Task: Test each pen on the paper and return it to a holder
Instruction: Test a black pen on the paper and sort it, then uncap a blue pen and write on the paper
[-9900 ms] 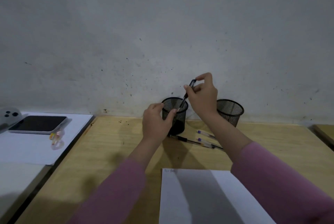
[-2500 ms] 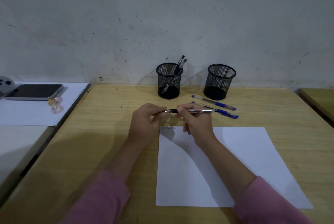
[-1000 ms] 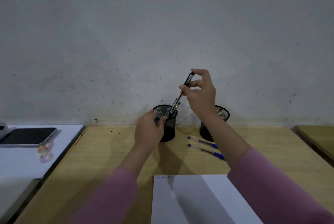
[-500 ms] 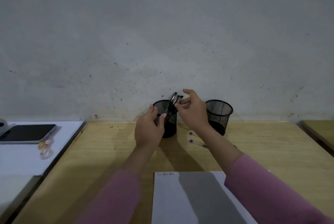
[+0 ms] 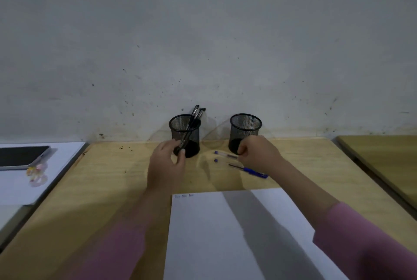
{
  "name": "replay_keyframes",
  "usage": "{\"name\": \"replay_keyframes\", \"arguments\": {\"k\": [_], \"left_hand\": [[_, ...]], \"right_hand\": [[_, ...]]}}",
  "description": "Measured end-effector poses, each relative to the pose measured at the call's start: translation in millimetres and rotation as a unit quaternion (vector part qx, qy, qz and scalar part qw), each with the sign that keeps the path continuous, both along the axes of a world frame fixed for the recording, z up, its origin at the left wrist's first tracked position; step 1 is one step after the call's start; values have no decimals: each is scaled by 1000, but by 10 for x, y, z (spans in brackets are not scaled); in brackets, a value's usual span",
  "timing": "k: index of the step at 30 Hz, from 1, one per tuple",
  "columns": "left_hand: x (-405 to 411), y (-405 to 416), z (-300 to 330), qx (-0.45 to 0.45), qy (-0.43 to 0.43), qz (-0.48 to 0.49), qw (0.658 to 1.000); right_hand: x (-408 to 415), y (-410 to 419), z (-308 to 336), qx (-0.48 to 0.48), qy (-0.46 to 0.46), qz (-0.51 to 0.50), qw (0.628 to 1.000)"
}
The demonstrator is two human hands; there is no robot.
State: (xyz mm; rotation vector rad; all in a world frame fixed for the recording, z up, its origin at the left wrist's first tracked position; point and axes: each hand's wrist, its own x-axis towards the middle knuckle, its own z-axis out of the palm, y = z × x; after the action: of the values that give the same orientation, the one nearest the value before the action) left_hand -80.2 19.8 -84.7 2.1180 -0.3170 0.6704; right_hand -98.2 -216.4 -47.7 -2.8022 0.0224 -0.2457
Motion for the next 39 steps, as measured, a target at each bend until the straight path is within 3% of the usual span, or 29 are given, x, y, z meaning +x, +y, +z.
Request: {"name": "replay_keyframes", "arguments": {"k": [7, 14, 16, 18, 19, 21, 23, 25, 28, 34, 39], "left_hand": [[-474, 391, -280, 128, 95, -6, 987], [-450, 406, -395, 131, 102, -17, 986], [-456, 424, -392, 134, 98, -17, 986], [-624, 554, -369, 138, 92, -6, 986], [-782, 674, -328, 134, 82, -5, 988], [-796, 715, -310, 89, 63, -25, 994], [-846, 686, -246, 37, 34, -44, 998], [-936, 585, -196, -22, 26, -58, 998], [-1027, 357, -157, -72, 48, -110, 990], [-1024, 177, -72, -67, -40, -122, 989], [-1036, 210, -55, -23, -51, -118, 991]], "right_hand": [[-181, -142, -195, -112, 82, -27, 990], [-157, -150, -290, -147, 63, -26, 987], [-210, -69, -286, -40, 5, -32, 999], [-460, 199, -213, 153, -61, -38, 986], [-657, 407, -137, 277, -71, -34, 958], [-740, 614, -72, 498, -33, -25, 866], [-791, 759, -40, 613, 13, -13, 790], [-824, 859, -47, 661, 40, -3, 750], [-862, 980, -111, 684, 50, -4, 728], [-921, 1073, -149, 662, 50, 2, 748], [-860, 1150, -102, 592, -21, -13, 806]]}}
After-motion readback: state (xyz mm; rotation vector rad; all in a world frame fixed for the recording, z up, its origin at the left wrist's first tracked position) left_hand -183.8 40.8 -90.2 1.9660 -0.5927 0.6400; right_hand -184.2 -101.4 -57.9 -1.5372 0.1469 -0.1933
